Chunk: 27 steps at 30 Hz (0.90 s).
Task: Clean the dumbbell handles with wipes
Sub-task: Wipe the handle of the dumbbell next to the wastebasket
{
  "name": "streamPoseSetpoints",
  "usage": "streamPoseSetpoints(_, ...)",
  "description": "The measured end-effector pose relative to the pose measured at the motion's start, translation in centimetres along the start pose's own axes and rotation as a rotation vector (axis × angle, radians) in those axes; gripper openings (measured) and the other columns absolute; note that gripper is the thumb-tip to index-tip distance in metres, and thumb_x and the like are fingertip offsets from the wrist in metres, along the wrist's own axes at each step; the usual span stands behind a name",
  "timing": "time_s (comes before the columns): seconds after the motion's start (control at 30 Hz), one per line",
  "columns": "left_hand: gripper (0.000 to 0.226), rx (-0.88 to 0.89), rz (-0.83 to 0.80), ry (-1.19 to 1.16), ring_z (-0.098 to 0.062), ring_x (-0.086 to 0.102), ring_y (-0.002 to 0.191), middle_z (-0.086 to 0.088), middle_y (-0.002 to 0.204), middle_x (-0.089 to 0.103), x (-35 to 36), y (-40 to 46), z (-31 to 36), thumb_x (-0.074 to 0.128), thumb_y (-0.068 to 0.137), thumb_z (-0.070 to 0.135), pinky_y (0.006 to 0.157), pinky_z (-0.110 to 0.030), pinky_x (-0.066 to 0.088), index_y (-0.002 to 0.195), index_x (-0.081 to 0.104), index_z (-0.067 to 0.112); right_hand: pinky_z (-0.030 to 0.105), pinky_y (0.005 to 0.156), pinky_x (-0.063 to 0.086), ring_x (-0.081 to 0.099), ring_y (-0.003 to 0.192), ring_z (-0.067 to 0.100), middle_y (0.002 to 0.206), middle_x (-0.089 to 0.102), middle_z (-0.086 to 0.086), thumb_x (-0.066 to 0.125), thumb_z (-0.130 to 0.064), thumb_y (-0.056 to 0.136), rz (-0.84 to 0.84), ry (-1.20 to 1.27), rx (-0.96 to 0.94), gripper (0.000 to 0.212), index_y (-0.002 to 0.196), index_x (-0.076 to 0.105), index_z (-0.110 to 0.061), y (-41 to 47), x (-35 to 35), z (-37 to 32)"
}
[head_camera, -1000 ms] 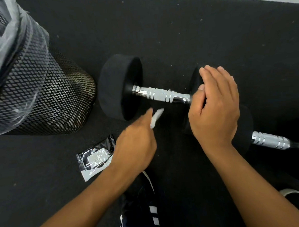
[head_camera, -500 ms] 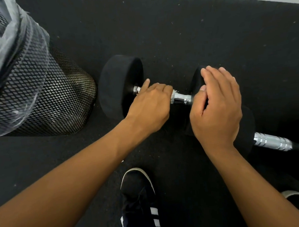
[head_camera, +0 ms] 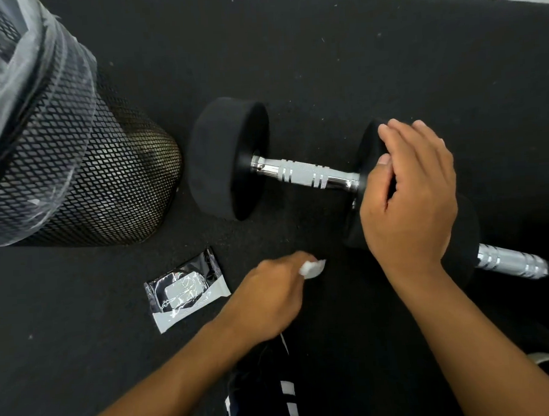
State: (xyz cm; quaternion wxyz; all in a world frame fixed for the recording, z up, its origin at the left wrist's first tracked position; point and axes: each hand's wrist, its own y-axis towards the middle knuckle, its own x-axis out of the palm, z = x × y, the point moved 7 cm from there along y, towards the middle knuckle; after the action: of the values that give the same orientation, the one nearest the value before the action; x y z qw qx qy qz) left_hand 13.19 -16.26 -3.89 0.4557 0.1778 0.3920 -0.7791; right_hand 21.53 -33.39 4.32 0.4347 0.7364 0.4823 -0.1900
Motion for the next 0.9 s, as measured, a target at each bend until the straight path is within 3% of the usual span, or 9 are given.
streamPoseSetpoints(0.13,0.031,-0.360,0.144,-0.737,-0.016,0.074,0.092,-0.002,0.107,0.075,-0.6,-0.2,-1.8,0.042,0.105,0.019,0.090,-0.039,0.058,0.113,0.069,0.032,0.044,0.106,0.048,0.059,0.124,0.030,0.123,0.069,0.015,0.052,0.005,0.098,0.079,0.196,-0.050,0.028,0.120,0.069,0.003,-1.4,-2.4,-1.9)
streamPoseSetpoints(0.23,0.031,-0.371,0.272,-0.981,-0.022,0.072,0.085,-0.008,0.102,0.076,-2.8,-0.2,-0.7,0.042,0.105,0.011,0.079,-0.040,0.057,0.108,0.071,0.021,0.031,0.100,0.046,0.061,0.115,0.025,0.123,0.065,0.010,0.058,0.005,0.093,0.008,0.379,0.058,0.031,0.123,0.066,0.003,-5.4,-3.2,-5.2)
streamPoseSetpoints(0.37,0.029,-0.204,0.262,-0.656,-0.016,0.062,0.074,-0.001,0.089,0.072,-6.8,-0.5,0.4,0.042,0.091,0.018,0.063,-0.040,0.052,0.092,0.070,0.027,0.022,0.098,0.048,0.054,0.129,0.006,0.143,0.050,-0.018,0.070,-0.041,0.088,-0.296,0.594,0.743,0.068,0.149,0.041,-0.034,-11.5,0.4,-6.0)
streamPoseSetpoints(0.4,0.028,-0.159,0.224,-0.531,-0.015,0.062,0.074,0.002,0.087,0.071,-7.5,-0.5,0.8,0.042,0.090,0.019,0.064,-0.041,0.052,0.091,0.069,0.028,0.022,0.098,0.050,0.057,0.126,0.003,0.142,0.053,-0.018,0.073,-0.050,0.086,-0.381,0.738,0.967,0.074,0.150,0.038,-0.037,-12.6,1.9,-5.7)
streamPoseSetpoints(0.47,0.024,-0.102,0.137,-0.332,-0.008,0.061,0.070,0.007,0.083,0.069,-8.5,-0.6,1.3,0.046,0.092,0.021,0.065,-0.036,0.053,0.092,0.067,0.034,0.030,0.102,0.052,0.066,0.119,0.008,0.134,0.067,-0.004,0.070,-0.043,0.083,-0.475,1.143,1.281,0.071,0.147,0.047,-0.024,-13.7,4.4,-5.7)
streamPoseSetpoints(0.6,0.023,-0.010,0.039,-0.017,0.003,0.061,0.066,0.014,0.083,0.066,-10.2,-0.7,1.9,0.060,0.095,0.022,0.057,-0.010,0.042,0.108,0.065,0.040,0.036,0.105,0.050,0.067,0.120,0.022,0.123,0.073,0.012,0.051,-0.013,0.101,-0.521,1.405,1.331,0.033,0.130,0.064,-0.006,-12.3,6.3,-6.3)
streamPoseSetpoints(0.7,0.030,0.127,0.311,0.223,0.000,0.061,0.086,0.012,0.107,0.062,-13.6,-0.9,3.0,0.065,0.092,0.024,0.077,-0.016,0.049,0.121,0.065,0.031,0.036,0.101,0.054,0.068,0.118,0.023,0.124,0.073,0.012,0.053,-0.009,0.101,-0.368,1.455,1.479,0.029,0.128,0.065,-0.006,-12.4,7.8,-5.5)
streamPoseSetpoints(0.8,0.031,0.219,0.624,0.333,-0.009,0.057,0.110,0.002,0.123,0.062,-17.6,-1.1,4.1,0.058,0.097,0.016,0.096,-0.016,0.041,0.128,0.064,0.019,0.036,0.091,0.058,0.072,0.111,0.026,0.123,0.072,0.015,0.058,-0.007,0.100,-0.168,1.421,1.681,0.031,0.131,0.062,-0.004,-13.1,9.9,-4.4)
streamPoseSetpoints(0.9,0.049,0.112,0.520,0.482,-0.026,0.035,0.147,-0.009,0.157,0.039,-17.7,1.0,2.4,0.047,0.103,0.018,0.120,-0.036,0.031,0.151,0.041,0.011,0.041,0.097,0.056,0.069,0.111,0.029,0.123,0.067,0.018,0.055,-0.004,0.101,-0.056,1.483,1.760,0.034,0.135,0.056,-0.005,-12.1,12.6,-5.1)
